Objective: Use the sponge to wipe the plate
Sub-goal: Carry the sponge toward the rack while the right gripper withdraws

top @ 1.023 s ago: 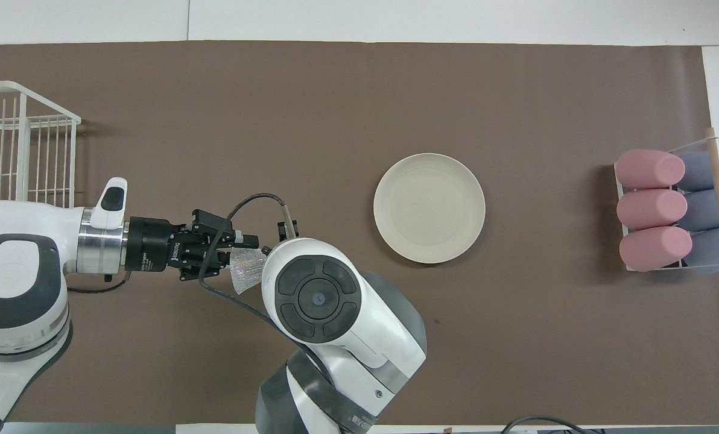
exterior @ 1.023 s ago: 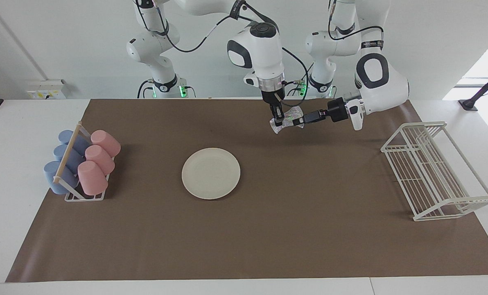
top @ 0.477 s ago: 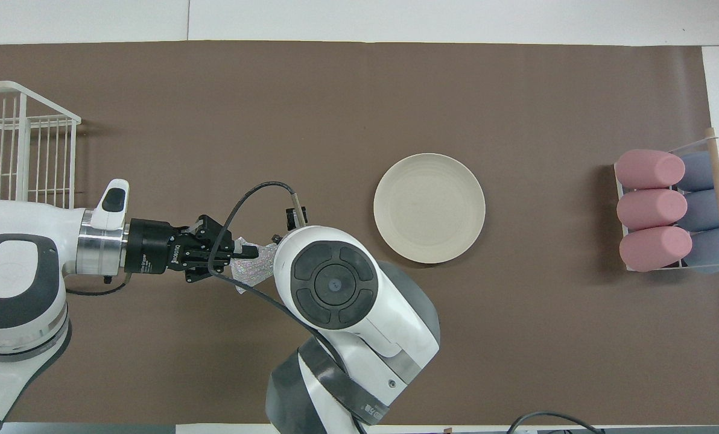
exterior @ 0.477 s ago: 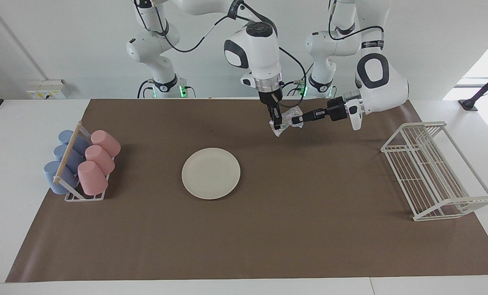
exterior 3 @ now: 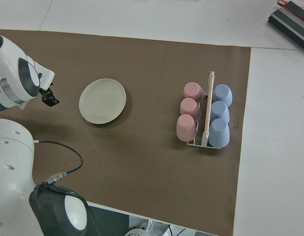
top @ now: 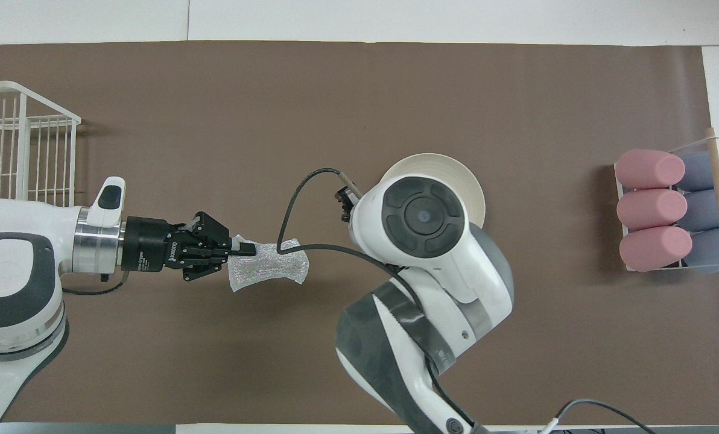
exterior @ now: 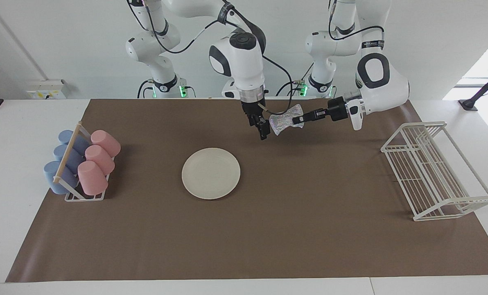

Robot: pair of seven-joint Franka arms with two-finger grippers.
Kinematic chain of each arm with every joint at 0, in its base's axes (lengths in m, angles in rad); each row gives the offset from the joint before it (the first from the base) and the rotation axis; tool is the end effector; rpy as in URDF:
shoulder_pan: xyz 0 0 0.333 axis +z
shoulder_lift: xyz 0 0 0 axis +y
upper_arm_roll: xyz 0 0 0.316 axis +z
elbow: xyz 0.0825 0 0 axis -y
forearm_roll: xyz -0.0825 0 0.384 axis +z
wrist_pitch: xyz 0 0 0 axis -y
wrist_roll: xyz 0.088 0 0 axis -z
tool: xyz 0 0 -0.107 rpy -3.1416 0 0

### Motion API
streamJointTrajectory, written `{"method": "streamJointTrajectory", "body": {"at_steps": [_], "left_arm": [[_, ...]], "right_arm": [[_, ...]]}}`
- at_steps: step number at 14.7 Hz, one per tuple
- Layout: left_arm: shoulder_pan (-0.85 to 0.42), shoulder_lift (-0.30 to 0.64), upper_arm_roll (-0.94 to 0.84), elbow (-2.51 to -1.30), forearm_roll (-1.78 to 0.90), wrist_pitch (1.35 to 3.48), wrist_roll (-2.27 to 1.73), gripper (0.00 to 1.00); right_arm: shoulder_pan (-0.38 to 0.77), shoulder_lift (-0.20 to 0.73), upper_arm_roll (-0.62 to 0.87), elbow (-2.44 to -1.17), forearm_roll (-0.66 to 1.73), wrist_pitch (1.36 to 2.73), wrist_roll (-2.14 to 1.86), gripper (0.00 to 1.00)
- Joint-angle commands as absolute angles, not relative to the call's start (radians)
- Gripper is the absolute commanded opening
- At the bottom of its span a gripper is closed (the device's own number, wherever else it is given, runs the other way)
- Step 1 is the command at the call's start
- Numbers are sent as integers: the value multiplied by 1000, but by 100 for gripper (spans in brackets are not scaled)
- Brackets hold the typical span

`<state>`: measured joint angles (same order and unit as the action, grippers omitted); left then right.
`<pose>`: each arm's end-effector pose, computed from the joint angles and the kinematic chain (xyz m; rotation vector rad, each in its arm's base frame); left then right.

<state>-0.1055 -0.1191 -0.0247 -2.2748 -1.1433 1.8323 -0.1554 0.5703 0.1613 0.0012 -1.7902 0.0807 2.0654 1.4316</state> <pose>0.4719 -0.1360 0.4230 2.0307 0.5713 -0.4997 0.5184 0.3383 0.4694 -2.7106 1.3000 0.0006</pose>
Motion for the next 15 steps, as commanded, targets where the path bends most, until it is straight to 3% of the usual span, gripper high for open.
{"method": "streamJointTrajectory", "body": {"at_steps": [1, 5, 10, 15], "left_arm": [[-110, -75, -18, -2173, -1048, 1832, -245, 0], [-120, -8, -18, -2034, -858, 1827, -385, 0], [-179, 61, -25, -1878, -452, 1804, -564, 0], [-253, 103, -26, -1740, -4, 1567, -591, 0]], "right_arm": [[419, 74, 11, -1829, 72, 1999, 1145, 94], [186, 0, 11, -1824, 74, 1884, 682, 95], [66, -28, 6, -1799, 77, 1816, 239, 100], [-35, -26, -2, -1714, 72, 1657, 41, 100]]}}
